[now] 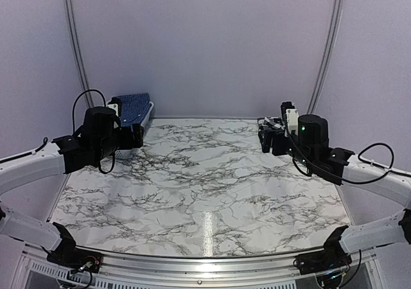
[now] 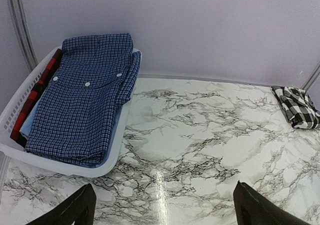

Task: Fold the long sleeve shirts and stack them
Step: Pick up the crumpled shirt from the bin.

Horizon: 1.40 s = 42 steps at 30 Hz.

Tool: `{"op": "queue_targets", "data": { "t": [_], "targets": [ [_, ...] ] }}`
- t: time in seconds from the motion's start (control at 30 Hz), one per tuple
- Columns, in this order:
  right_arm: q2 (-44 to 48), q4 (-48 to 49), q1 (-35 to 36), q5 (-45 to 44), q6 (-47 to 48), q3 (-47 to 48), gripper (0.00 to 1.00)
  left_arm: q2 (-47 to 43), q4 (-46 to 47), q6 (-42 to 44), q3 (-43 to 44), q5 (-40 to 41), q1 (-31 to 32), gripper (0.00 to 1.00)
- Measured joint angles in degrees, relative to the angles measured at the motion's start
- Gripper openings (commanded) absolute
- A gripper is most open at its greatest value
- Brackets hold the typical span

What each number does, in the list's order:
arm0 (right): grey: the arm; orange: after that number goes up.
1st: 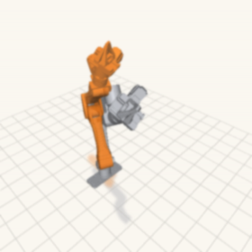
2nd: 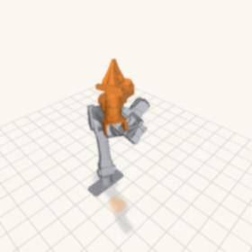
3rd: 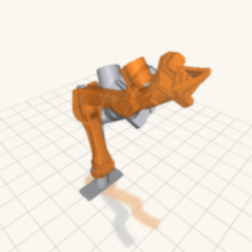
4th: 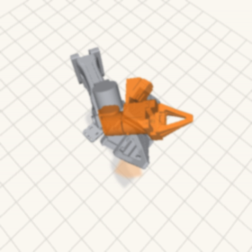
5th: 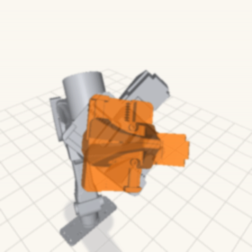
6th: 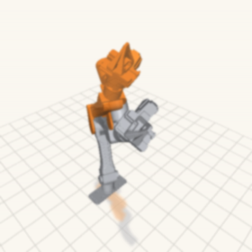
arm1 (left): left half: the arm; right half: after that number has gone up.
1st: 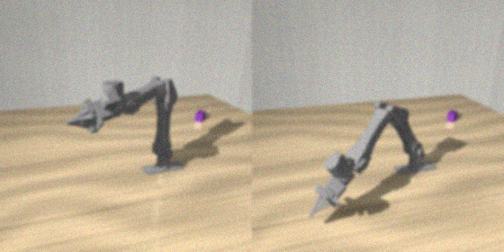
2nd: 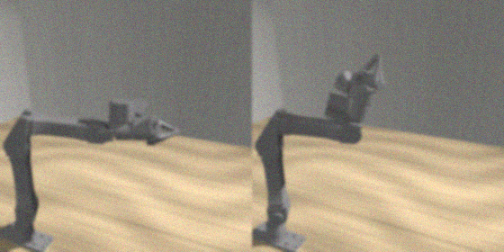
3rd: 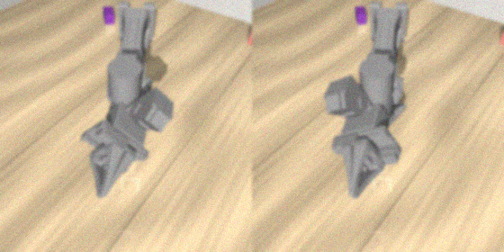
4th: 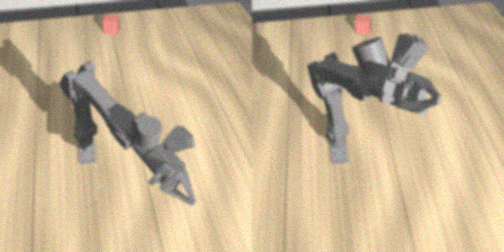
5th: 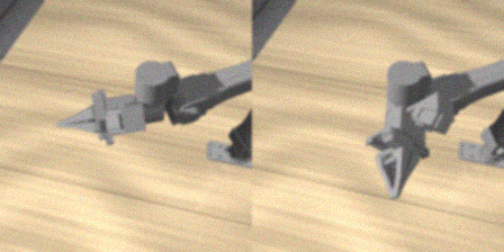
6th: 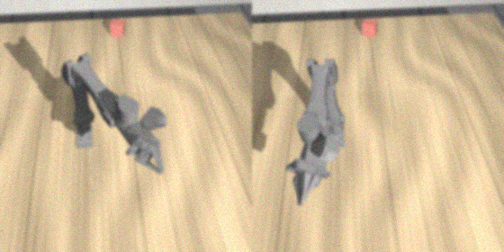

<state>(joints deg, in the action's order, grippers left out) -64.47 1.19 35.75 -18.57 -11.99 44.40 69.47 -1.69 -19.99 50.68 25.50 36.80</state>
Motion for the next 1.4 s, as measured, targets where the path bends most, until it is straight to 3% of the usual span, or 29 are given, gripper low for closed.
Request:
{"op": "queue_targets", "data": {
  "t": [0.6,1.13,1.4],
  "targets": [
    [2.0,0.3,0.0,-0.1,1.3,-1.2,0.99,4.1,-1.7,-0.8,3.8,-0.2,-0.6,0.99],
    [3.5,0.4,0.0,0.2,2.5,-2.2,0.98,30.7,-14.8,-7.7,34.0,-1.5,-15.0,0.98],
    [6.2,0.0,0.0,0.5,2.5,-2.2,0.99,46.5,-19.9,-11.3,47.8,-5.6,-22.1,0.86]
  ]
}}
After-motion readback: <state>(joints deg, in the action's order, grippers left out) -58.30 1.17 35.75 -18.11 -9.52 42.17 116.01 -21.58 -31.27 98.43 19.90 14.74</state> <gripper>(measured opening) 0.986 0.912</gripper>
